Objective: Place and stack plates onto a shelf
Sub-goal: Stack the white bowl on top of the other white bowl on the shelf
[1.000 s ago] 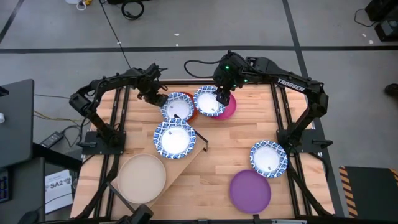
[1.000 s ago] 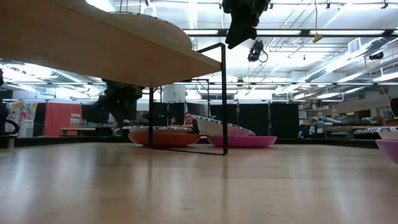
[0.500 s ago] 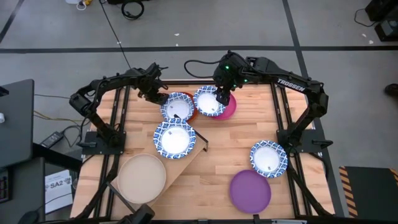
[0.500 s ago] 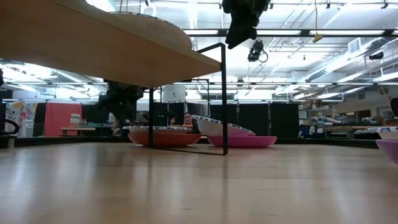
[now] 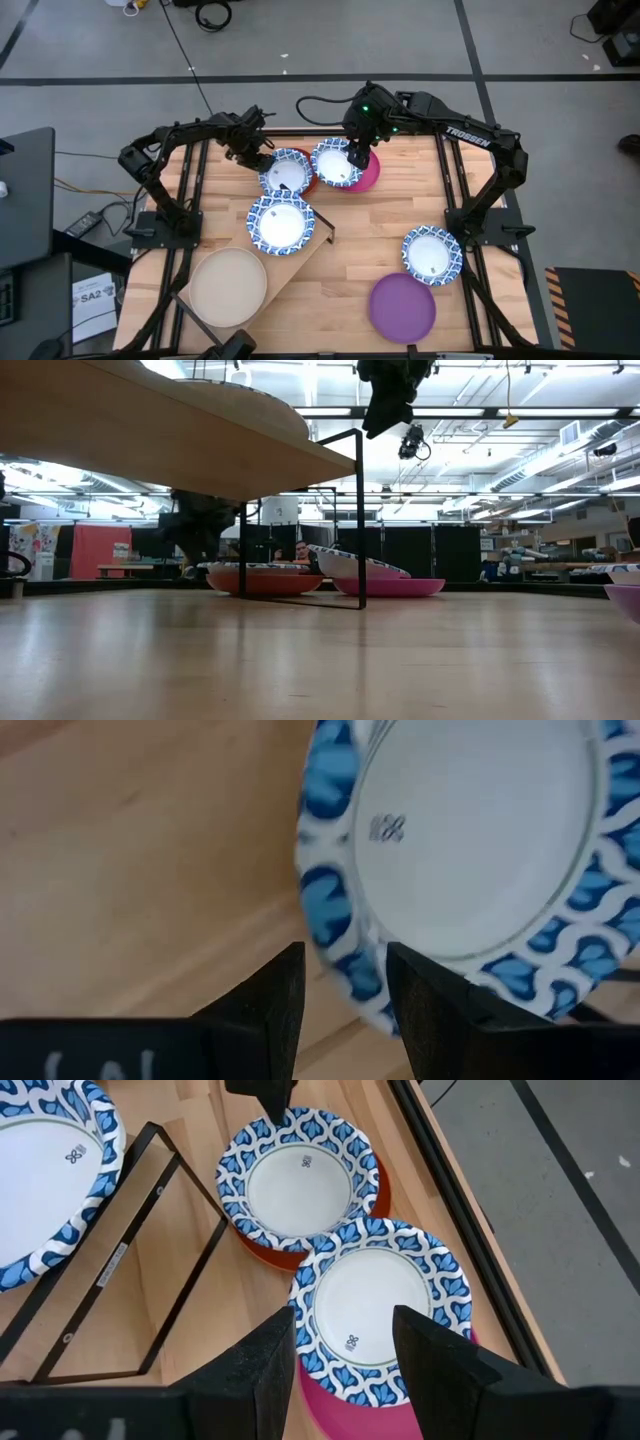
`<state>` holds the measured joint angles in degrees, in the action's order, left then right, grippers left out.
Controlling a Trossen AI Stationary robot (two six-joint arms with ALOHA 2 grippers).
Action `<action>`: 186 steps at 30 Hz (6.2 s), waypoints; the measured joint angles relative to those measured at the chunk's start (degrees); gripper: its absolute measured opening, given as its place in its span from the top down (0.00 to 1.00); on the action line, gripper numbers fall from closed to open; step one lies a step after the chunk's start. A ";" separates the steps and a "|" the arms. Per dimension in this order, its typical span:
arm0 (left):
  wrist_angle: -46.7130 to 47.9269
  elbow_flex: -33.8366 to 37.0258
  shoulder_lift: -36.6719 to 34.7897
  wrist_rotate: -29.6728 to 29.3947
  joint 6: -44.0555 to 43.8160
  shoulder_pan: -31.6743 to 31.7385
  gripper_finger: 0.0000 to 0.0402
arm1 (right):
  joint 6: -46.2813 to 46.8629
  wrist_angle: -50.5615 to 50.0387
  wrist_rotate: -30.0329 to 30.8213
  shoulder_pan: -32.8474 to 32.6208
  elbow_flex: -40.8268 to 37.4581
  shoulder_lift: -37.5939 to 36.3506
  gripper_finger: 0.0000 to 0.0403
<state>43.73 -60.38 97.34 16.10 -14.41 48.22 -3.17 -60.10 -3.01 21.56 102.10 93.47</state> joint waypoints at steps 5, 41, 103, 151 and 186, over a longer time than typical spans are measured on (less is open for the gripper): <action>-1.69 0.00 0.00 0.22 0.02 -0.27 0.63 | -1.04 0.00 0.00 0.00 0.00 0.00 0.57; -1.78 0.00 0.22 -1.27 1.31 -0.25 0.89 | -1.11 0.00 -0.03 0.00 0.00 0.00 0.57; 0.04 0.02 -31.28 1.43 -4.60 7.33 0.99 | -1.10 -0.22 -0.04 0.00 0.00 0.00 0.57; 31.92 -21.55 -32.48 8.10 -35.85 -34.69 0.99 | -1.08 -0.20 -0.04 0.00 0.02 0.00 0.57; 34.51 -21.51 -21.97 1.88 -36.29 -35.79 0.97 | -0.01 -0.76 -0.07 -0.07 0.02 -0.02 0.57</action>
<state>78.24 -81.89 75.37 17.98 -50.70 12.43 -3.18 -60.86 -3.07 21.50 102.13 93.45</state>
